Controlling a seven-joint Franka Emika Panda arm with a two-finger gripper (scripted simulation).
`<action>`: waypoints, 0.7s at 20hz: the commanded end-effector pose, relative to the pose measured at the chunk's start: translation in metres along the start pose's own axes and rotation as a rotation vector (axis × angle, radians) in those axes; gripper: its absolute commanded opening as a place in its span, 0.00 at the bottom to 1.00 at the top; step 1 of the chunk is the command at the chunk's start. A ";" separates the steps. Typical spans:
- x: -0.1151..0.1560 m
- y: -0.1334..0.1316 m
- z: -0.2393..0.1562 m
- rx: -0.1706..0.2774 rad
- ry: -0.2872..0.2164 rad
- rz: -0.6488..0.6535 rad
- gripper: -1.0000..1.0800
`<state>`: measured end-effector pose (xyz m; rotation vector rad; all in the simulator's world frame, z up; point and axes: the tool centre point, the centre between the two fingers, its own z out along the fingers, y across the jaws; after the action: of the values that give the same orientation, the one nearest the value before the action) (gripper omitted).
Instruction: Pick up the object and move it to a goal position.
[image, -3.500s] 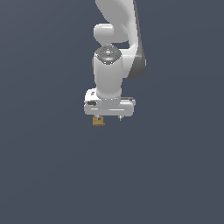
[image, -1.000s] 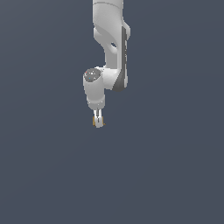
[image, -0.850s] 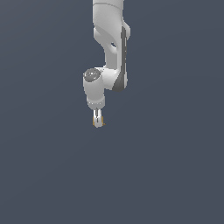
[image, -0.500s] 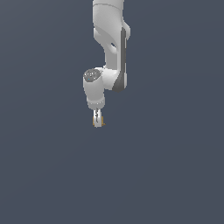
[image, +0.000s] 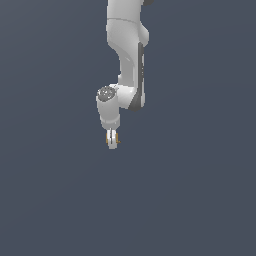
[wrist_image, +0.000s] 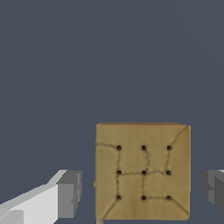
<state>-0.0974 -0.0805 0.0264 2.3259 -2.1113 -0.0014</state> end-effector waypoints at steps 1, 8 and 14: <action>0.000 0.000 0.009 0.001 0.000 0.001 0.96; 0.000 0.000 0.016 0.001 0.000 0.002 0.00; 0.000 0.000 0.016 0.001 0.000 0.002 0.00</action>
<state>-0.0964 -0.0803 0.0117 2.3258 -2.1145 0.0015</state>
